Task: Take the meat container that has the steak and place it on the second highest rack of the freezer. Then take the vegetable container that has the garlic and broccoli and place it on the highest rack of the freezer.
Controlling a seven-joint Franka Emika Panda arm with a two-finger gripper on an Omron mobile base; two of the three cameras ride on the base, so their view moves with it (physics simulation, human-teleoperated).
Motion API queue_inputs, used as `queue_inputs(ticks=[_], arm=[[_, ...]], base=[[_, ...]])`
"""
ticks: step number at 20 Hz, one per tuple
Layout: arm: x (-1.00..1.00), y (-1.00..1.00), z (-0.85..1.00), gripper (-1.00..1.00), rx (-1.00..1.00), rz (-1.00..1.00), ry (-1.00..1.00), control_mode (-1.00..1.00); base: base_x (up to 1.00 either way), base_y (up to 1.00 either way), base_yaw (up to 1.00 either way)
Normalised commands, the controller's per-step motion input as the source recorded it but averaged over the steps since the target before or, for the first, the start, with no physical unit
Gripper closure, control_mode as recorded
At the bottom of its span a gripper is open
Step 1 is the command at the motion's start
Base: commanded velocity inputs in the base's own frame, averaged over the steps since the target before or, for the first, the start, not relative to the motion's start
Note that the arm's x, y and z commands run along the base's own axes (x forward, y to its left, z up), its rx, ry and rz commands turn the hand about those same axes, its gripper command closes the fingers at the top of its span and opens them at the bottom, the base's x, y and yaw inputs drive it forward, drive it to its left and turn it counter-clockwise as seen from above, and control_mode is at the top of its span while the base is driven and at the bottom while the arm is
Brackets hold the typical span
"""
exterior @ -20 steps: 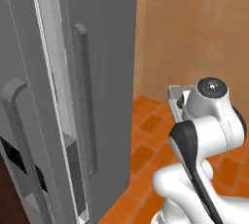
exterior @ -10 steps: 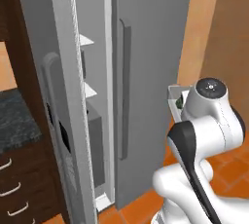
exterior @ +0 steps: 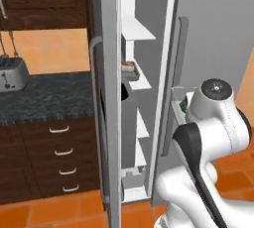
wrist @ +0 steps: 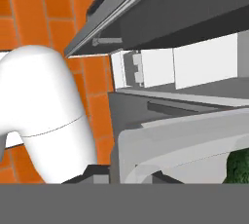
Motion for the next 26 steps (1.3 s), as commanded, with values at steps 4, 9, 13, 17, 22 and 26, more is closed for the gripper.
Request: queue_inputs(ticks=[4,9,13,17,22,26], arm=[[0.00,0.00,0.00,1.00,0.00,0.00,0.00,1.00],[0.00,0.00,0.00,1.00,0.00,0.00,0.00,1.00],[0.00,0.00,0.00,1.00,0.00,0.00,0.00,1.00],[0.00,0.00,0.00,1.00,0.00,0.00,0.00,1.00],[0.00,0.00,0.00,1.00,0.00,0.00,0.00,1.00],[0.00,0.00,-0.01,1.00,0.00,0.08,-0.03,-1.00]], base=[[0.29,-0.10,0.35],[0.44,-0.19,0.30],[0.23,-0.53,0.26],[0.27,-0.66,0.26],[0.75,0.03,0.31],[0.31,0.00,0.14]])
